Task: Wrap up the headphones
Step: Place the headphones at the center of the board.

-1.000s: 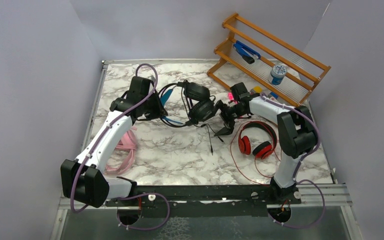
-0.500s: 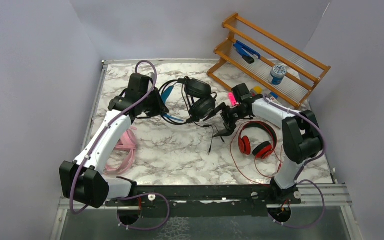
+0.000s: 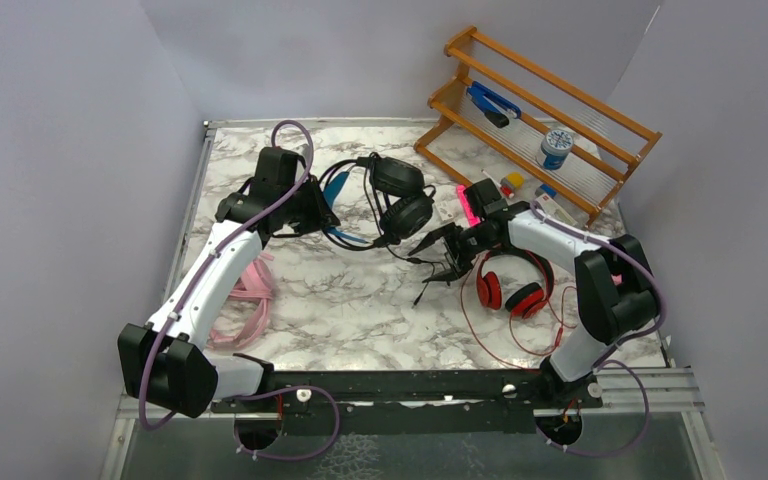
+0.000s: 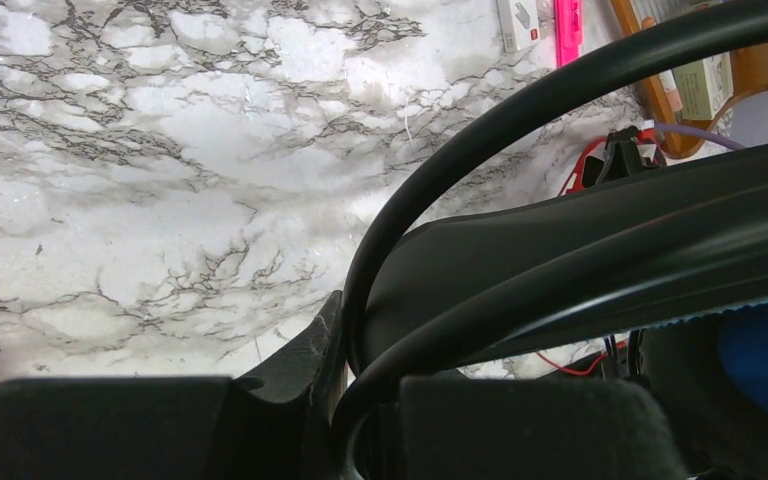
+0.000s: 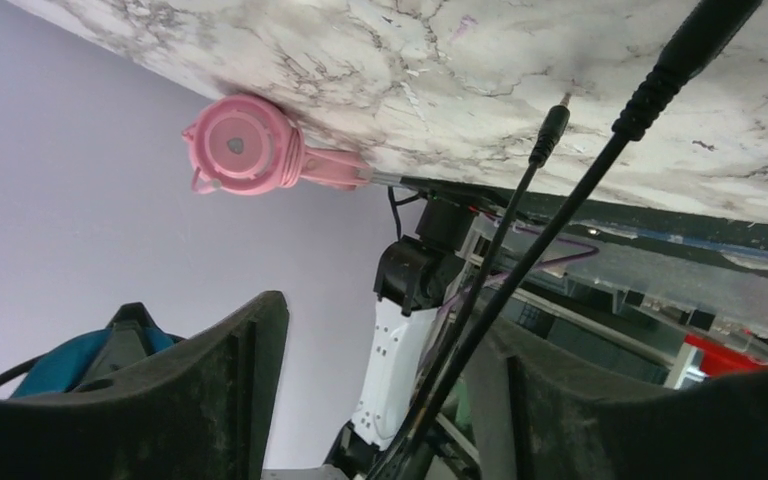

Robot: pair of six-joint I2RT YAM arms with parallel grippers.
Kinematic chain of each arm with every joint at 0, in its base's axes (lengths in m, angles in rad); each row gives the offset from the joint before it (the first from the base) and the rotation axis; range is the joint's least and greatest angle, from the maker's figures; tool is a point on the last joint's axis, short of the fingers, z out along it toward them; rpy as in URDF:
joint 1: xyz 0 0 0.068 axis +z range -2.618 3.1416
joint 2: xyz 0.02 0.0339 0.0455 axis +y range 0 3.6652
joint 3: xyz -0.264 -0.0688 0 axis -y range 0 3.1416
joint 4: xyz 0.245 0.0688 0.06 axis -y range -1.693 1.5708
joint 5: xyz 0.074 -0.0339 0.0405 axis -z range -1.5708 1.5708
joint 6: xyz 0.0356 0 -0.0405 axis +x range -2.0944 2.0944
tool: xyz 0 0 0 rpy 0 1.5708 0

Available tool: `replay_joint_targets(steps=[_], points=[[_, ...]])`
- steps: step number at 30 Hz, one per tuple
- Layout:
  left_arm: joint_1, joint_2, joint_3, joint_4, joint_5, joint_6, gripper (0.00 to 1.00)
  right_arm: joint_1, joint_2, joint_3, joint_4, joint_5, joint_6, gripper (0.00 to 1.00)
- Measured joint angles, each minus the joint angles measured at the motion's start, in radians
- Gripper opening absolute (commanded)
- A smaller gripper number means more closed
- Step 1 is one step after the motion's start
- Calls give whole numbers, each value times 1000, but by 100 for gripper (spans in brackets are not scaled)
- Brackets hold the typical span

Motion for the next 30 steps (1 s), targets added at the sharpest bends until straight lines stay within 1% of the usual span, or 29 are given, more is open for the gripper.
replay_joint_targets(steps=[2, 4, 5, 7, 8, 12, 14, 18, 21, 24, 27, 30], points=[[0, -1, 0, 0, 3, 0, 0, 2, -3, -2, 7, 1, 16, 46], [0, -4, 0, 0, 10, 5, 0, 5, -3, -4, 25, 2, 30, 29], [0, -6, 0, 0, 16, 10, 0, 7, -3, -5, 35, 6, 35, 24], [0, -16, 0, 0, 38, 28, 0, 7, -3, -5, 61, 24, 34, 6], [0, -22, 0, 0, 51, 38, 0, 7, -3, -4, 79, 32, 28, 1], [1, -69, -19, 0, 103, 101, 0, 7, 14, 26, 139, 51, -21, 0], [1, -94, -35, -1, 113, 134, 0, 10, 35, 44, 208, 44, -63, 0], [1, -113, -79, -12, 102, 186, 0, 16, 118, 101, 331, 10, -219, 0], [-1, -112, -138, -21, 54, 209, 0, 21, 180, 123, 468, -5, -368, 0], [-12, -101, -190, -24, 15, 208, 0, 27, 188, 77, 634, -6, -496, 0], [-30, -74, -238, -11, -30, 175, 0, 32, 200, 44, 759, -20, -566, 0], [-43, -42, -275, 17, -55, 139, 0, 37, 246, 17, 916, -49, -587, 1]])
